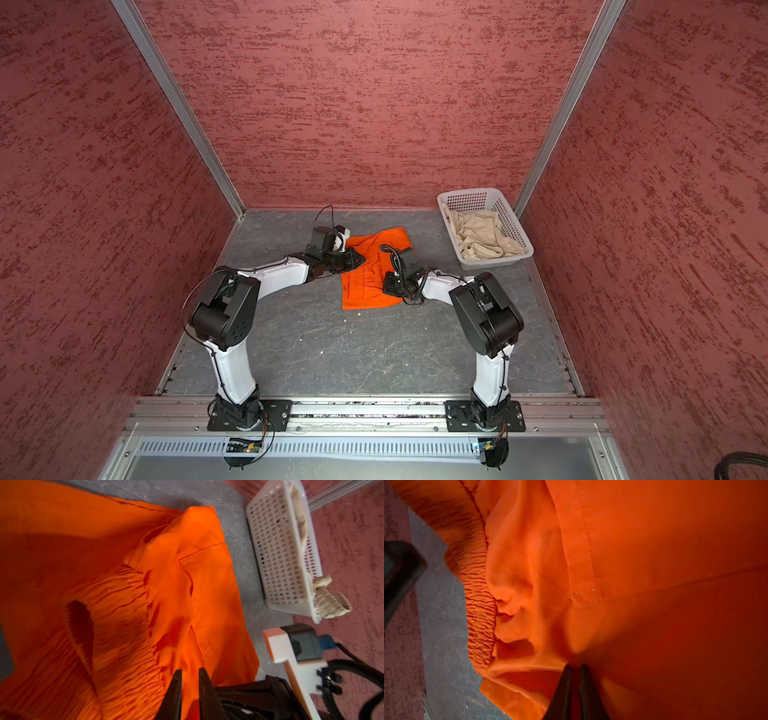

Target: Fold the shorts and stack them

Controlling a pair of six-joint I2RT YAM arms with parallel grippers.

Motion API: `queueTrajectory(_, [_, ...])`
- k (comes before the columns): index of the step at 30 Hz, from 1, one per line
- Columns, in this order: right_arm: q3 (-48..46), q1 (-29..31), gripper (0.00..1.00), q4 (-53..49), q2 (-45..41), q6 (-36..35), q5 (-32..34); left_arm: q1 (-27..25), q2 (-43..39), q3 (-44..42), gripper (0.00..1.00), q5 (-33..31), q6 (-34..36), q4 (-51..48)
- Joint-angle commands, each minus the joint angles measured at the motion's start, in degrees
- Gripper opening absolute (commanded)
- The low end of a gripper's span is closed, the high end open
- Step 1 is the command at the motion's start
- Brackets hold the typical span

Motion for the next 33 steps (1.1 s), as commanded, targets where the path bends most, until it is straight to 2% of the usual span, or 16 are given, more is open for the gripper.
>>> queueTrajectory(1, [-3.3,0.2,0.11,5.3,1.0,2.8,-1.4,1.6,3.8,2.6,0.16,-2.1,0.6,-2.6])
queueTrajectory(7, [-10.7,2.4,0.11,8.9,0.8,7.0,-1.8,5.2,8.6,4.1,0.15,-2.4,0.3,-4.8])
queueTrajectory(11, [-10.9,3.4,0.12,11.6,0.6,9.6,-3.1,6.3,8.1,3.9,0.19,-0.9,0.1,-3.7])
queueTrajectory(14, [-7.2,3.4,0.23,9.3,-2.1,9.2,-2.7,6.2,4.9,4.1,0.29,0.1,0.4,-4.1])
queueTrajectory(18, [0.4,2.9,0.39,3.1,-7.9,5.2,-0.9,6.1,-1.9,4.1,0.41,0.6,1.1,-6.6])
queueTrajectory(22, [4.0,-1.0,0.47,-1.4,-12.4,2.1,-0.6,3.5,-6.8,6.0,0.50,0.0,0.5,-14.3])
queueTrajectory(26, [3.9,-6.7,0.51,-6.2,-13.1,0.2,2.2,-2.1,-5.9,10.4,0.62,-6.4,1.6,-27.5])
queueTrajectory(29, [3.5,-9.5,0.52,-8.7,-11.4,-1.0,3.6,-4.2,-5.3,9.0,0.68,-12.2,-1.8,-29.2])
queueTrajectory(33, [2.9,-10.6,0.52,-10.0,-8.3,-2.1,5.2,-6.1,-2.9,8.6,0.69,-15.0,-3.0,-28.9])
